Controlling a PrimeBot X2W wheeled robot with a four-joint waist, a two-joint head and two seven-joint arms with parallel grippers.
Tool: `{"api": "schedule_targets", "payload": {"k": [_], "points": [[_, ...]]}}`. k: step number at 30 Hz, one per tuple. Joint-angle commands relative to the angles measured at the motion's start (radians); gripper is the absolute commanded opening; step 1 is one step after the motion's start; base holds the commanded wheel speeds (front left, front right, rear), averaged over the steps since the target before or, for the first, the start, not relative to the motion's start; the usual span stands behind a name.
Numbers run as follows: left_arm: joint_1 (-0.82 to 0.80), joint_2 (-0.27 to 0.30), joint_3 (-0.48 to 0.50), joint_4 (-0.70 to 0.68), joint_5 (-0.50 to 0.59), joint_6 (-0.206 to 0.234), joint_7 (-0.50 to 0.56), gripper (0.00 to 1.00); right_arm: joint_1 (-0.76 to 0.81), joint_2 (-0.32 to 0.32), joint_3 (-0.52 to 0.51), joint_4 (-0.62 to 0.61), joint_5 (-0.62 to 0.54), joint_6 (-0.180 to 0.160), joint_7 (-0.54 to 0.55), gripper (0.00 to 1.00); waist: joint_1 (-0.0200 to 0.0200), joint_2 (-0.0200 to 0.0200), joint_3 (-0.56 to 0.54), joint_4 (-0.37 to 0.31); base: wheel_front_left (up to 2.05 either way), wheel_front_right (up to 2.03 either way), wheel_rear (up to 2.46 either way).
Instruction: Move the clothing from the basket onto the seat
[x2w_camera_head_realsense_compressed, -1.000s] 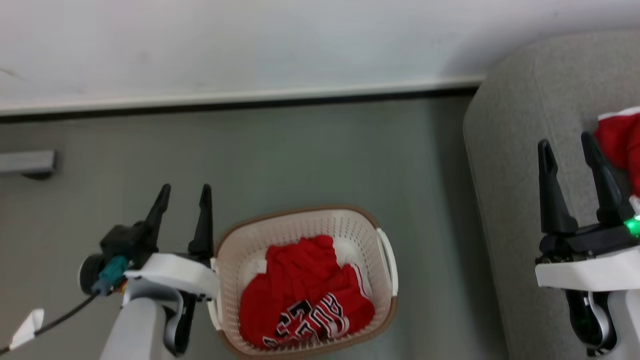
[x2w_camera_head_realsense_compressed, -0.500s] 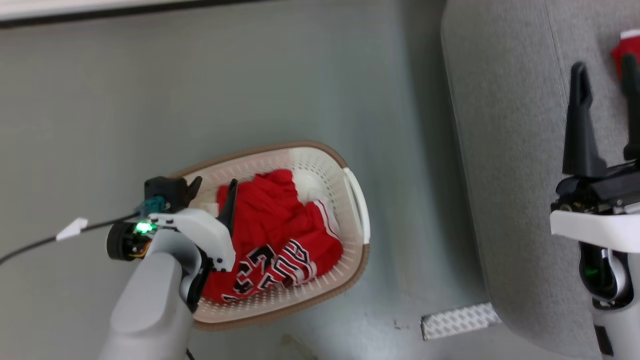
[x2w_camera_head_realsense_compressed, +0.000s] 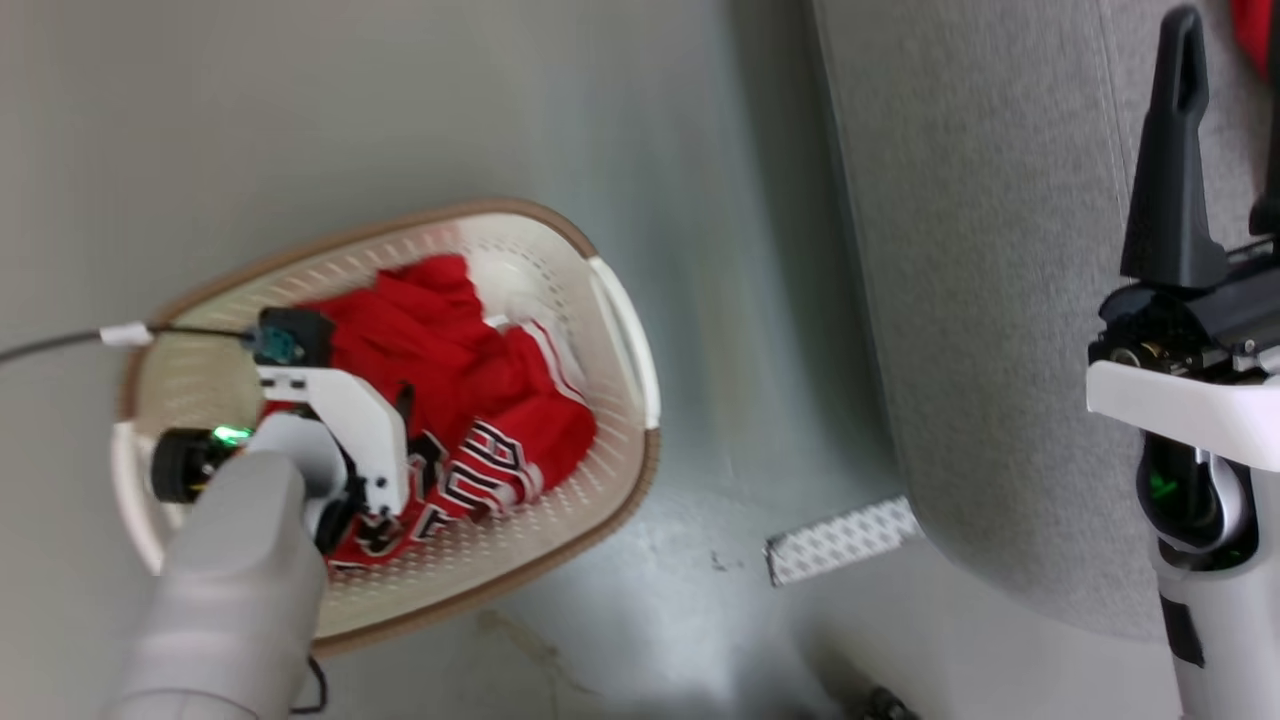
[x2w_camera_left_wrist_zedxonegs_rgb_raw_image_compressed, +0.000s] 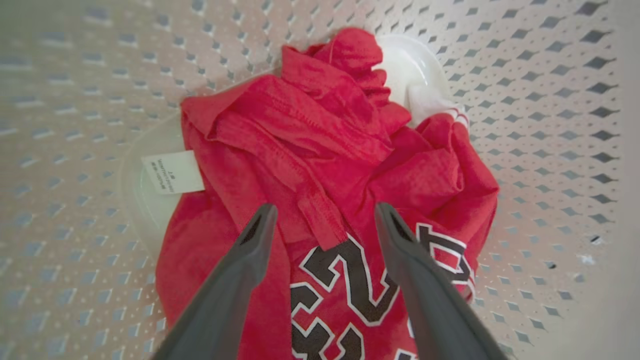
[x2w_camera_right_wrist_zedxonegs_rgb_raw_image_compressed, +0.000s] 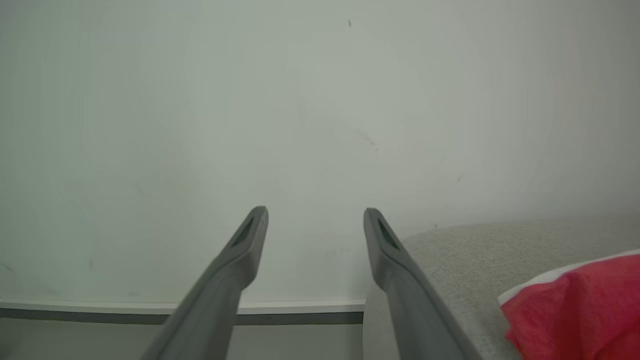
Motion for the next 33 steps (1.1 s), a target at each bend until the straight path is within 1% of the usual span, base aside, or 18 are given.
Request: {"api": "schedule_targets", "payload": {"k": [1,5,8,9,14,21,25,26,27,28,31,33], "points": [[-0.021,0.013,-0.006,0.017,0.006,-0.003,0.013,1.00,-0.019,0.009,0.006,-0.011,0.006,0.001,-0.003,1.00,-0.0002,0.0000,0.058,-0.052,0.00,0.00,0.00],[-0.064,0.038,-0.020,0.053,0.011,-0.002,0.049,1.00,-0.038,0.029,0.015,-0.029,0.014,0.001,-0.003,1.00,-0.0002,0.0000,0.108,-0.098,0.00,0.00,0.00],[-0.090,0.059,-0.033,0.067,0.024,0.012,0.068,1.00,-0.048,0.041,0.019,-0.051,0.023,0.001,-0.003,1.00,-0.0002,0.0000,0.144,-0.133,0.00,0.00,0.00],[-0.096,0.057,-0.041,0.071,0.029,0.012,0.075,1.00,-0.047,0.043,0.013,-0.057,0.021,0.001,-0.003,1.00,-0.0002,0.0000,0.151,-0.137,0.00,0.00,0.00],[-0.115,0.057,-0.084,0.089,0.061,0.028,0.141,1.00,-0.018,0.053,-0.004,-0.093,0.009,0.001,-0.003,1.00,-0.0002,0.0000,0.173,-0.136,0.00,0.00,0.00],[-0.110,0.065,-0.118,0.105,0.084,0.078,0.204,1.00,0.011,0.057,-0.018,-0.122,-0.001,0.001,-0.003,1.00,-0.0002,0.0000,0.187,-0.132,0.00,0.00,0.00],[-0.113,0.079,-0.121,0.111,0.074,0.082,0.242,1.00,0.014,0.059,-0.012,-0.125,-0.012,0.001,-0.003,1.00,-0.0002,0.0000,0.195,-0.125,0.06,0.06,0.06],[-0.112,0.083,-0.124,0.113,0.073,0.079,0.250,0.78,0.013,0.058,-0.011,-0.125,-0.013,0.001,-0.003,1.00,-0.0002,0.0000,0.196,-0.124,0.00,0.00,0.00],[-0.113,0.086,-0.125,0.113,0.071,0.079,0.255,0.21,0.012,0.059,-0.011,-0.123,-0.014,0.001,-0.003,1.00,-0.0002,0.0000,0.196,-0.123,0.00,0.00,0.00],[-0.116,0.087,-0.126,0.114,0.069,0.080,0.258,0.00,0.010,0.059,-0.011,-0.119,-0.015,0.001,-0.003,1.00,-0.0002,0.0000,0.196,-0.123,0.00,0.00,0.00],[-0.125,0.080,-0.127,0.111,0.062,0.072,0.233,0.00,-0.004,0.059,-0.005,-0.109,-0.009,0.001,-0.003,1.00,-0.0002,0.0000,0.189,-0.127,0.00,0.00,0.00],[-0.131,0.086,-0.126,0.106,0.056,0.067,0.210,0.00,-0.013,0.059,-0.004,-0.106,0.001,0.001,-0.003,1.00,-0.0002,0.0000,0.181,-0.132,0.00,0.00,0.00]]}}
